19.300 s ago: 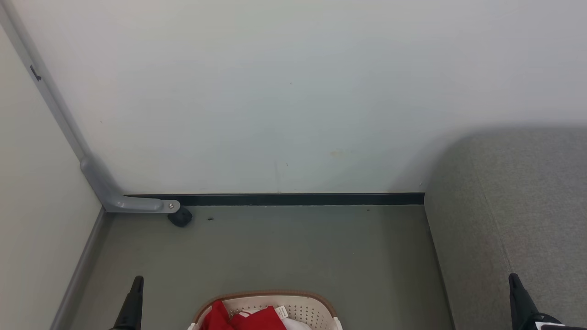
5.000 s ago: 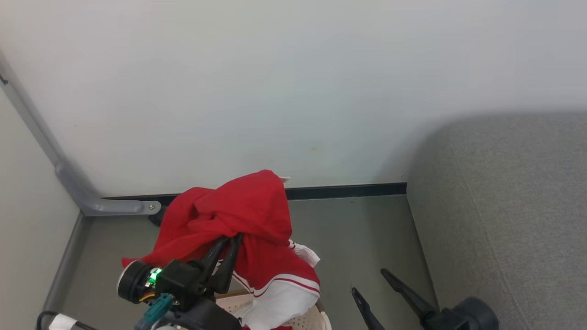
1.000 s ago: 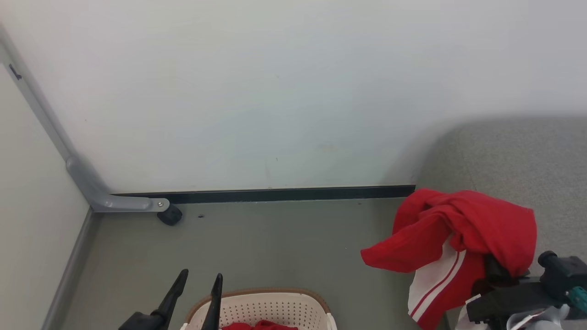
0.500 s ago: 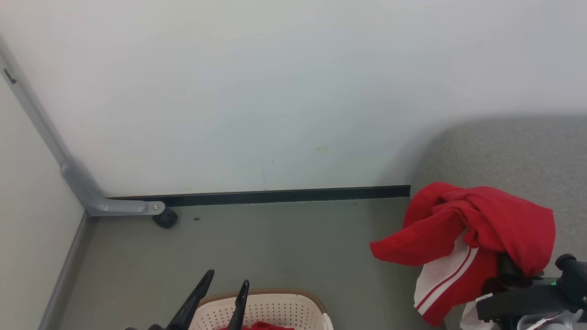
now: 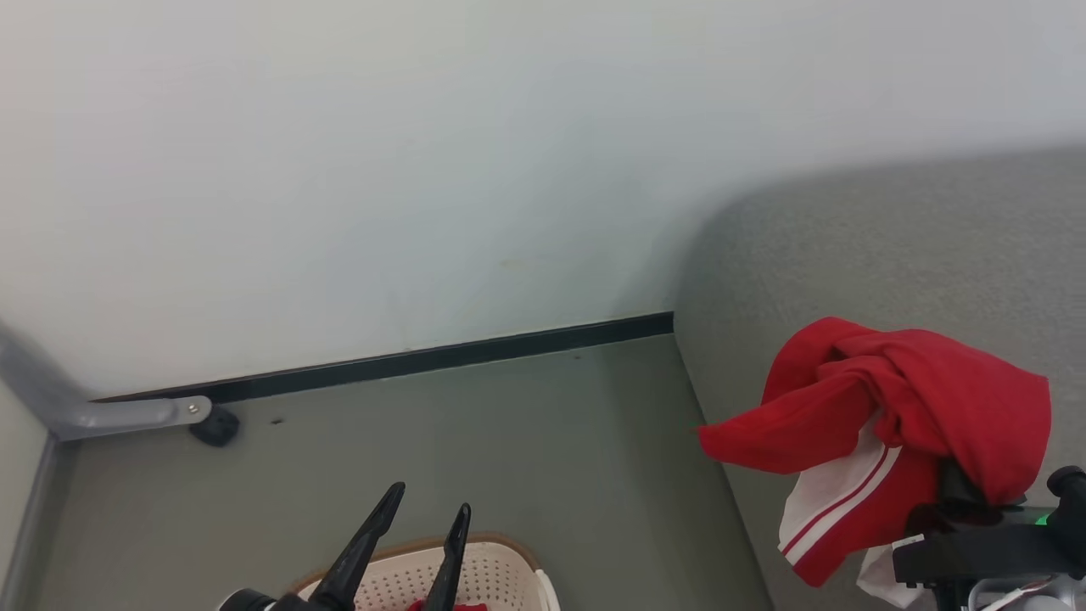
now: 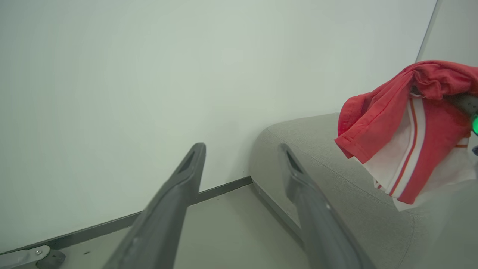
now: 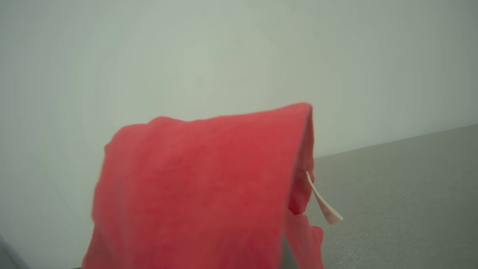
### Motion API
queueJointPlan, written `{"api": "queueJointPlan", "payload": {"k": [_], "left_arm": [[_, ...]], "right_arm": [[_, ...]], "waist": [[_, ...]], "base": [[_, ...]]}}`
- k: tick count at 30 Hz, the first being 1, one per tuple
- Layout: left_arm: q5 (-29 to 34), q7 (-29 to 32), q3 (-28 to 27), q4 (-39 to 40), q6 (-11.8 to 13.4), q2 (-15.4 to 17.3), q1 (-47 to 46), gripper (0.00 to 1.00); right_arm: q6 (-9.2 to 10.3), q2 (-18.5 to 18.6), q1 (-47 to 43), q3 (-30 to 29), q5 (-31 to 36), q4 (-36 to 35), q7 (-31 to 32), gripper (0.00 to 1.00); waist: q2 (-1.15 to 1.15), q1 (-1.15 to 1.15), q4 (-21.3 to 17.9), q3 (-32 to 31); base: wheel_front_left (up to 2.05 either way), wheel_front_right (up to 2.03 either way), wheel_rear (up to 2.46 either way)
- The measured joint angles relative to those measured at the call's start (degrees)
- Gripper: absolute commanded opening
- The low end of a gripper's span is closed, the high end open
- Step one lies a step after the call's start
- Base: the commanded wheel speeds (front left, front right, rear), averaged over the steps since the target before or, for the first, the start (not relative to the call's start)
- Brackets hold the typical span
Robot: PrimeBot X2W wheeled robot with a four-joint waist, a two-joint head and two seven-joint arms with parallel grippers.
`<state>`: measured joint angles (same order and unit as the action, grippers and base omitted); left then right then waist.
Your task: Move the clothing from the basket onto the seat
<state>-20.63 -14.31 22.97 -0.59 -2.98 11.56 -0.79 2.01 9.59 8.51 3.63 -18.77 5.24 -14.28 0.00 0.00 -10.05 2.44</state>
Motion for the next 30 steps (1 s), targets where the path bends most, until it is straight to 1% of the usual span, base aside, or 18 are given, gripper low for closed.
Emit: {"api": "queueJointPlan", "payload": {"k": [4, 9, 10, 12, 13, 14, 17, 18, 20, 22, 27, 30], "left_arm": [[0.25, 0.0, -0.54, -0.27, -0.08, -0.92, -0.48, 1.0], [0.68, 0.0, -1.22, -0.41, -0.6, -1.07, -1.29, 1.0], [0.93, 0.0, -1.68, -0.38, -0.64, -1.12, -1.28, 1.0], [1.09, 0.0, -1.96, -0.36, -0.87, -1.14, -1.28, 1.0], [1.09, 0.0, -1.96, -0.36, -0.87, -1.14, -1.28, 1.0], [1.19, 0.0, -1.97, -0.36, -1.09, -1.2, -1.29, 1.0], [2.76, 0.0, -1.81, -0.38, -1.24, -1.78, -1.54, 1.0], [2.76, 0.0, -1.81, -0.38, -1.24, -1.78, -1.54, 1.0], [3.21, 0.0, -1.62, -0.43, -1.64, -2.1, -2.0, 1.0], [3.27, 0.0, -1.58, -0.44, -1.66, -2.11, -2.24, 1.0], [4.2, 0.0, -0.97, -0.47, -2.64, -2.1, -2.67, 1.0], [4.64, 0.0, -0.51, -0.46, -2.68, -2.04, -2.86, 1.0]], "right_arm": [[0.01, -0.09, -1.18, -0.71, 0.75, -1.02, -0.01, 0.0], [0.0, -0.78, -1.83, -0.92, 1.04, -1.47, 0.0, 0.0], [-0.08, -1.22, -1.85, -0.85, 1.16, -1.62, -0.01, 0.0], [-0.33, -1.51, -1.85, -0.86, 1.16, -1.68, -0.01, 0.0], [-0.33, -1.51, -1.85, -0.86, 1.16, -1.68, -0.01, 0.0], [-0.35, -1.56, -1.85, -0.92, 1.16, -1.69, -0.01, 0.0], [-0.49, -1.79, -2.03, -2.14, 1.18, -1.98, -0.01, 0.0], [-0.49, -1.79, -2.03, -2.14, 1.18, -1.98, -0.01, 0.0], [-0.48, -2.16, -2.09, -3.04, 1.19, -2.25, -0.01, 0.0], [-0.48, -2.33, -2.11, -3.19, 1.21, -2.42, -0.01, 0.0], [-0.46, -3.33, -2.44, -4.19, 1.52, -2.94, -0.01, 0.0], [0.14, -3.89, -2.99, -5.34, 1.74, -3.27, -0.01, 0.0]], "waist": [[0.0, 0.0, -3.05, 0.65], [0.0, 0.0, -7.09, 1.56], [0.0, 0.0, -8.75, 1.96], [0.0, 0.0, -10.4, 2.39], [0.0, 0.0, -10.4, 2.39], [0.0, 0.0, -11.21, 2.62], [0.0, 0.0, -14.16, 3.65], [0.0, 0.0, -14.16, 3.65], [0.0, 0.0, -15.92, 4.55], [0.0, 0.0, -16.41, 4.87], [0.0, 0.01, -18.17, 6.66], [0.0, 0.0, -18.86, 7.75]], "base": [[0.0, 0.0, 0.0], [0.0, 0.0, 0.0], [0.0, 0.0, 0.0], [0.0, 0.0, 0.0], [0.0, 0.0, 0.0], [0.0, 0.0, 0.0], [0.0, 0.0, 0.0], [0.0, 0.0, 0.0], [0.0, 0.0, 0.0], [0.0, 0.0, 0.0], [0.0, 0.0, 0.0], [0.0, 0.0, 0.0]]}}
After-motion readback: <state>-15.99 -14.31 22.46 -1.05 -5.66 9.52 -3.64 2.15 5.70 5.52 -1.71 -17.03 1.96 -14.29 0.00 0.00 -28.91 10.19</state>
